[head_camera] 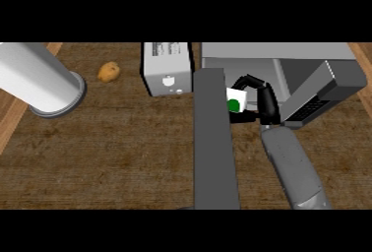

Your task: Pick up the milk, place it into the microwave and close the microwave

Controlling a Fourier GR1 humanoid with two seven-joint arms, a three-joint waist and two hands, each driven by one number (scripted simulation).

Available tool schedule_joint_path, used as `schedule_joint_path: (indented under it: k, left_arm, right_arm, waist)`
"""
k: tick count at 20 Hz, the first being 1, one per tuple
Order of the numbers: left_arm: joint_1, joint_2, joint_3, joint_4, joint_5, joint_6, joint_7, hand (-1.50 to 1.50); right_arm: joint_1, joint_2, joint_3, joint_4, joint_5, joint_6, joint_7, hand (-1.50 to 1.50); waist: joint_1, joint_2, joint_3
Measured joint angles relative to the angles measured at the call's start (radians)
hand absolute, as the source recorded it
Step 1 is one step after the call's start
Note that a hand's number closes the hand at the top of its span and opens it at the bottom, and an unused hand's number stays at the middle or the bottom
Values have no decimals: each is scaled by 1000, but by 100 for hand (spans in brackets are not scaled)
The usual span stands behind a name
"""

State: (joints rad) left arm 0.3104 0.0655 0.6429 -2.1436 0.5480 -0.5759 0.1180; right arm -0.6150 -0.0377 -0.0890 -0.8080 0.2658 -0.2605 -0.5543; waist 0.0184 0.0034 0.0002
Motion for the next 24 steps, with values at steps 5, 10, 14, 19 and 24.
schedule_joint_path:
  k: [5, 10, 14, 19, 24]
  left_arm:
    - [-11, 7, 5, 30, -6, -20, -18, -150]
    - [-34, 31, 8, 51, 6, -28, -16, -150]
    - [-56, 40, 0, 66, 8, -27, -12, -150]
    - [-74, 33, -15, 76, -12, -29, -20, -150]
    - [-98, 38, -32, 99, -28, -38, -25, -150]
  right_arm:
    - [-158, -35, -43, 220, 44, -84, -8, 150]
    - [-274, -64, -90, 396, 63, -174, -33, 150]
    - [-341, -96, -120, 486, 68, -221, -52, 150]
    - [-384, -141, -137, 550, 90, -329, -65, 150]
    - [-409, -179, -129, 592, 127, -416, -93, 150]
  waist:
    - [17, 7, 1]
    - [36, 16, 1]
    - [48, 23, 2]
    - [66, 34, 2]
    - [84, 45, 3]
